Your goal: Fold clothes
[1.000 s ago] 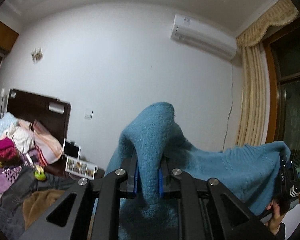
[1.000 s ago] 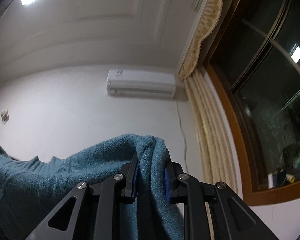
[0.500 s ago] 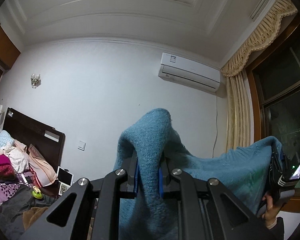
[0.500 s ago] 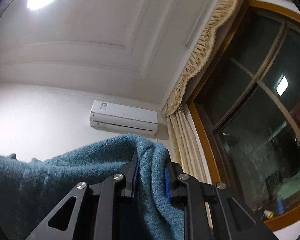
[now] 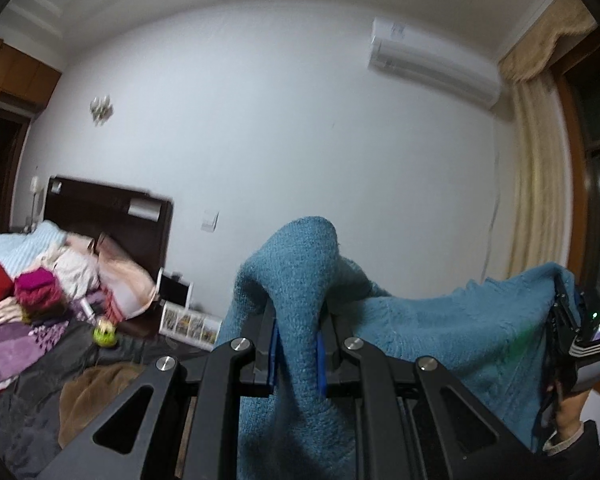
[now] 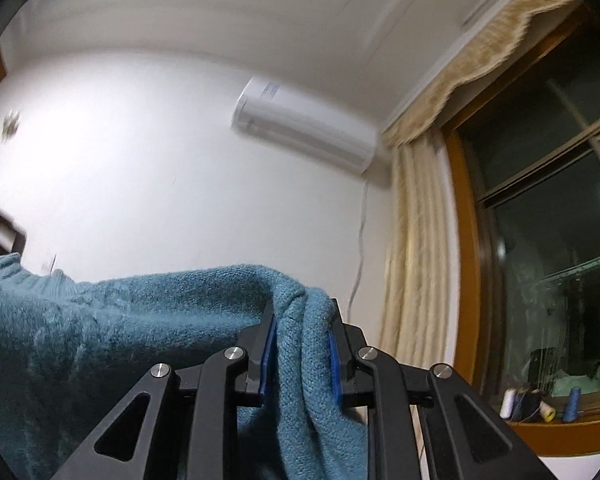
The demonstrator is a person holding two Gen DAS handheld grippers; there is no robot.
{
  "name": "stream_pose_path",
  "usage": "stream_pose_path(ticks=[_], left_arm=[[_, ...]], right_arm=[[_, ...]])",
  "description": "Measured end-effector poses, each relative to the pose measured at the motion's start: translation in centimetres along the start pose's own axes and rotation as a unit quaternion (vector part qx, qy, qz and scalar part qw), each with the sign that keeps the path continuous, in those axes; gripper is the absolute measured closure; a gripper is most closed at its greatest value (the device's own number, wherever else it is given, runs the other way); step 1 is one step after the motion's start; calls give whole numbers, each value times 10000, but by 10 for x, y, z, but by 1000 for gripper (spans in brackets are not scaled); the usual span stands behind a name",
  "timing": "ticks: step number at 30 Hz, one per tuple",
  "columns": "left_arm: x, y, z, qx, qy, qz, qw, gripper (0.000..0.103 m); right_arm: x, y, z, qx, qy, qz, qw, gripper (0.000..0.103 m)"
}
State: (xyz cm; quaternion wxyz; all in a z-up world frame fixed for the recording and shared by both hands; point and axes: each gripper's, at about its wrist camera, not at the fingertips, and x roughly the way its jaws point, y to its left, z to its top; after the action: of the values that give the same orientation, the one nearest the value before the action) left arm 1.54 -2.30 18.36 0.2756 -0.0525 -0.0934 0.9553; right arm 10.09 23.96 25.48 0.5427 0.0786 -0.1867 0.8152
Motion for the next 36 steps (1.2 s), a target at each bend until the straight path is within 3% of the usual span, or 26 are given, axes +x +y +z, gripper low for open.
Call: stream_pose_path(ticks=[4,9,14,19,22,23,24,25,28,31,34,36], left_arm=[[62,-6,-25,181,520,319,9980,87],[139,-7,-60,237,1349,466,9895,89],[199,-11,-100,416,1980,593,9775,90],[245,-8,-129,529,2457,765,9649,90],[265,-3,-145,597,2724,870,9564,90],[272,-1,-151,627,2819,905,9531,90],[278,1,-158,652,2942,931,9490,90],[284,3,-164,677,3064,958,9447,89],[295,11,-179,604,3350,966,9353,88],[291,24,-178,288,3438,680,9361,87],[278,40,-168,-25,3452,392,9377,78],[265,51,-160,-185,3417,269,9392,64]], right_arm=[[39,27,-46,-139,690,303,9971,82],[92,55,-118,-102,1800,694,9812,82],[127,88,-181,-352,2738,1082,9550,81],[147,104,-224,-368,3331,1364,9322,81],[159,111,-245,-375,3660,1505,9176,68],[162,113,-254,-410,3779,1499,9127,47],[163,114,-259,-445,3787,1446,9131,28],[159,115,-264,-504,3749,1386,9153,25],[156,117,-274,-600,3757,1370,9146,25],[150,119,-276,-562,3720,1381,9162,25],[152,122,-275,-494,3638,1422,9192,25],[150,127,-276,-530,3627,1475,9186,25]])
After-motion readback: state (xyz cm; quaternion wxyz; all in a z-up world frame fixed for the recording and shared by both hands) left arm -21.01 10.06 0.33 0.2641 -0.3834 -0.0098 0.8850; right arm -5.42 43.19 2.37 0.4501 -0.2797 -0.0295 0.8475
